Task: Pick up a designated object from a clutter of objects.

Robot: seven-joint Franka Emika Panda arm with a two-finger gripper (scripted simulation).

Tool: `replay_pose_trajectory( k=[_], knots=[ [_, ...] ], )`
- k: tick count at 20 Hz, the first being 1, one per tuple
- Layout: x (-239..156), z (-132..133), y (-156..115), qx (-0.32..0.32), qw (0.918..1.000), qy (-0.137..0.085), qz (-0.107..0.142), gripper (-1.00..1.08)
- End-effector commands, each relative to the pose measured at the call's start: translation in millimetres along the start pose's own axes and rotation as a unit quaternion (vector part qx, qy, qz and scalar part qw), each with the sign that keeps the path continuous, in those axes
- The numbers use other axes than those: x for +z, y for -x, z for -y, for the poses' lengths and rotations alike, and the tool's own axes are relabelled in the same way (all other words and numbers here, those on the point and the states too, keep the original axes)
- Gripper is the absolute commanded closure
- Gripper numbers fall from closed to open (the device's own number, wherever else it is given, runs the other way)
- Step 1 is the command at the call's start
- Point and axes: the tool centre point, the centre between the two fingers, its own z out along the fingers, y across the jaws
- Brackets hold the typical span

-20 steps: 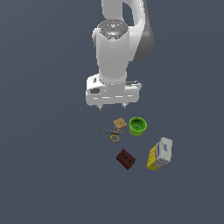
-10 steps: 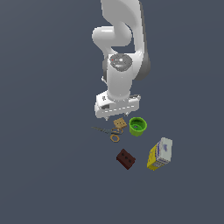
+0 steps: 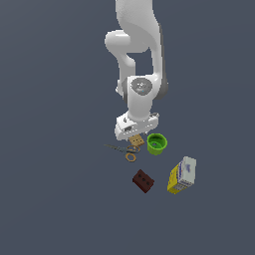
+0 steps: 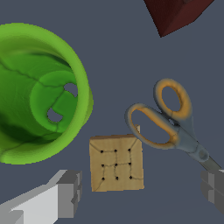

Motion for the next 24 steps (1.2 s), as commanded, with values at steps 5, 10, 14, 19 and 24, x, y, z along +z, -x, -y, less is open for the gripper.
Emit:
replay_pose_trajectory(
  k=[5,10,14,19,24],
  knots=[
    [20,11,8,-0.024,0.9997,-0.001,-0.004,-0.92],
    [25,13,10,-0.03,0.9995,-0.001,-0.005,-0.92],
    [27,13,10,-0.028,0.9996,-0.001,-0.004,-0.92],
    [41,13,10,-0.029,0.9996,-0.001,-0.004,-0.92],
    [63,14,10,-0.03,0.9995,-0.001,-0.005,-0.92]
  ],
)
